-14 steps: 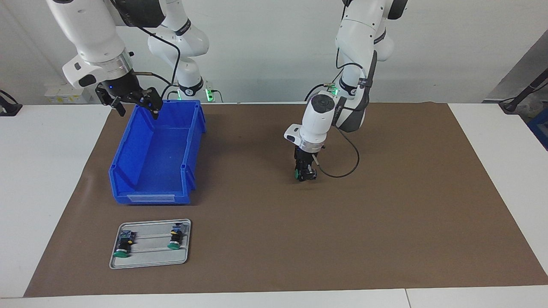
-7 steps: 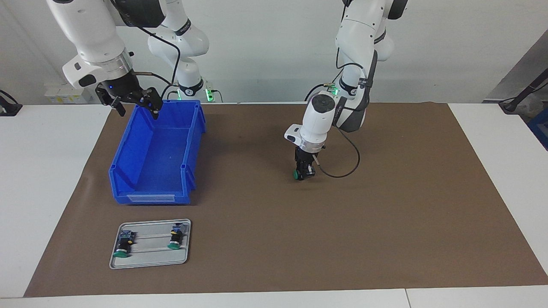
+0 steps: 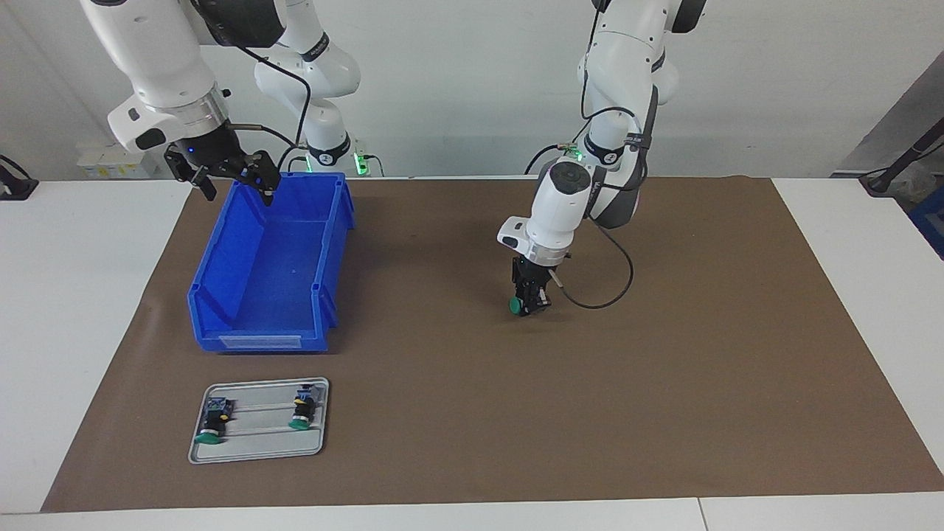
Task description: Place and press button with both arms
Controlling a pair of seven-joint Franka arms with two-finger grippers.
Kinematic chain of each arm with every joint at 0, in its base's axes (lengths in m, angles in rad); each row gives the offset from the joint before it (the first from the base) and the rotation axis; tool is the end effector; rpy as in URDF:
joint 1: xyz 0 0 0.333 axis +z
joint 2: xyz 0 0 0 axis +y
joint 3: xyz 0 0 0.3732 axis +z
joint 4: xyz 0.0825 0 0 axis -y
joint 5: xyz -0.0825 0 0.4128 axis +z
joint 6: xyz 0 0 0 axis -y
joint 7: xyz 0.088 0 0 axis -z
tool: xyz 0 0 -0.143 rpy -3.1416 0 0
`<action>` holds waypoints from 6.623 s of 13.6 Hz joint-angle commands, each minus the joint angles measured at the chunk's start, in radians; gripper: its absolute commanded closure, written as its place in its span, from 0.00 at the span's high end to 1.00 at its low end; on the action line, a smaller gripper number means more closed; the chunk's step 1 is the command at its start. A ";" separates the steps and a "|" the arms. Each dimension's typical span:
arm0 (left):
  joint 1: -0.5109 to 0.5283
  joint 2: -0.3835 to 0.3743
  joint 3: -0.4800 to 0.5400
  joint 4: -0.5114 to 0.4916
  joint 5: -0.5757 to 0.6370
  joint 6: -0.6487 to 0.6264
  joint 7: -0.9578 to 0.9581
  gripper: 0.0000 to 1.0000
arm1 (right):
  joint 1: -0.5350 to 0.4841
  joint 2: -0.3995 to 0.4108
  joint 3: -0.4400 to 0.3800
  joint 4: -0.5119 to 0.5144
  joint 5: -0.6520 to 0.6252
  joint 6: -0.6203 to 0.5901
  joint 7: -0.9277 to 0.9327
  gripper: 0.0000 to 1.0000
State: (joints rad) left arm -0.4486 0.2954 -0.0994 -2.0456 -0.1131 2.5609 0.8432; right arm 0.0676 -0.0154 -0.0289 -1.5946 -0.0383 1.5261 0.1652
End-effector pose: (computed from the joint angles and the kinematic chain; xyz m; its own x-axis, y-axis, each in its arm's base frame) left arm 0.5630 -0.3415 0.3184 0.2551 -0.9407 0.2235 -0.9562 -0.2797 -0.0859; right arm 0.5703 0.0163 0.6391 0.9907 -0.1278 -0.0461 -0.1256 -0.9910 0.0461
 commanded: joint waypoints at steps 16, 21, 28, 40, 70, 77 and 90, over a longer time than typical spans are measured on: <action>0.255 -0.179 -0.008 -0.155 -1.122 -0.261 0.974 0.20 | -0.006 -0.012 -0.003 -0.013 0.025 -0.001 -0.032 1.00; 0.274 -0.213 -0.008 -0.290 -1.407 -0.278 1.272 0.21 | -0.006 -0.012 -0.003 -0.011 0.025 -0.001 -0.033 1.00; 0.372 -0.148 -0.006 -0.370 -1.672 -0.537 1.601 0.28 | -0.006 -0.012 -0.003 -0.013 0.025 -0.001 -0.032 1.00; 0.372 -0.127 -0.006 -0.461 -1.709 -0.582 1.772 0.28 | -0.006 -0.012 -0.003 -0.013 0.025 -0.001 -0.032 1.00; 0.550 -0.121 0.001 -0.420 -1.542 -0.565 1.749 0.98 | -0.006 -0.012 -0.003 -0.013 0.025 -0.001 -0.033 1.00; 0.679 -0.047 0.001 -0.102 -1.358 -0.558 1.353 0.98 | -0.006 -0.012 -0.003 -0.011 0.025 -0.001 -0.033 1.00; 0.516 -0.133 -0.010 0.442 -0.286 -0.792 -0.017 0.97 | -0.006 -0.012 -0.003 -0.013 0.025 -0.001 -0.032 1.00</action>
State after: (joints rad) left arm 0.1388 0.1533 -0.1205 -1.6741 -0.5265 1.8162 0.9987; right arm 0.0676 -0.0154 -0.0289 -1.5948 -0.0383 1.5261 0.1651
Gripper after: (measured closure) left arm 0.026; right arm 0.000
